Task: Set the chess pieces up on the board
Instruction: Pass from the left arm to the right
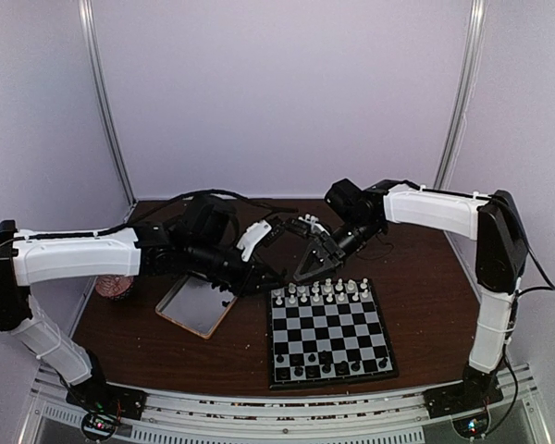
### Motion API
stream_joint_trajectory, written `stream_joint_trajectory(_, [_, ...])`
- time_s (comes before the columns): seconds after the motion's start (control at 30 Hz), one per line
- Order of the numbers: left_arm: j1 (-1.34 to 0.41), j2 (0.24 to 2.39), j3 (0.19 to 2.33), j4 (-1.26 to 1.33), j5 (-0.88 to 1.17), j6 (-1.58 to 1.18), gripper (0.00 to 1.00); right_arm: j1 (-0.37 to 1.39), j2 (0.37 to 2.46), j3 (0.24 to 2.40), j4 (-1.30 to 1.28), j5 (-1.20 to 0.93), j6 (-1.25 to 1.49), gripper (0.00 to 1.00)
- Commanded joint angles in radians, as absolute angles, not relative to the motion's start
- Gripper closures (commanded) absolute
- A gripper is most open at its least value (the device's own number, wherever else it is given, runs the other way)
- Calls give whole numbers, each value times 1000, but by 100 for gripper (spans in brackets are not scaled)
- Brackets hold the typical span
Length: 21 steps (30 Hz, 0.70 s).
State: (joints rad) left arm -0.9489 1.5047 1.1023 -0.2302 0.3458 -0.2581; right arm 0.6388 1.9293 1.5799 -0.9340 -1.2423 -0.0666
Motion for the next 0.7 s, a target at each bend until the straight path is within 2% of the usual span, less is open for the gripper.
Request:
stream_joint_trajectory(0.0, [-980, 1545, 1180, -291, 279, -206, 88, 646, 1948, 1581, -846, -1317, 50, 48])
stream_joint_trajectory(0.2, [-1007, 1578, 1230, -353, 224, -189, 89, 646, 1943, 1557, -797, -1368, 99, 50])
stream_joint_trajectory(0.47, [-1017, 1589, 1245, -360, 203, -181, 88, 648, 1939, 1521, -727, -1372, 158, 66])
stream_joint_trajectory(0.67, [-1020, 1595, 1246, -361, 197, -180, 89, 658, 1942, 1515, -696, -1377, 188, 70])
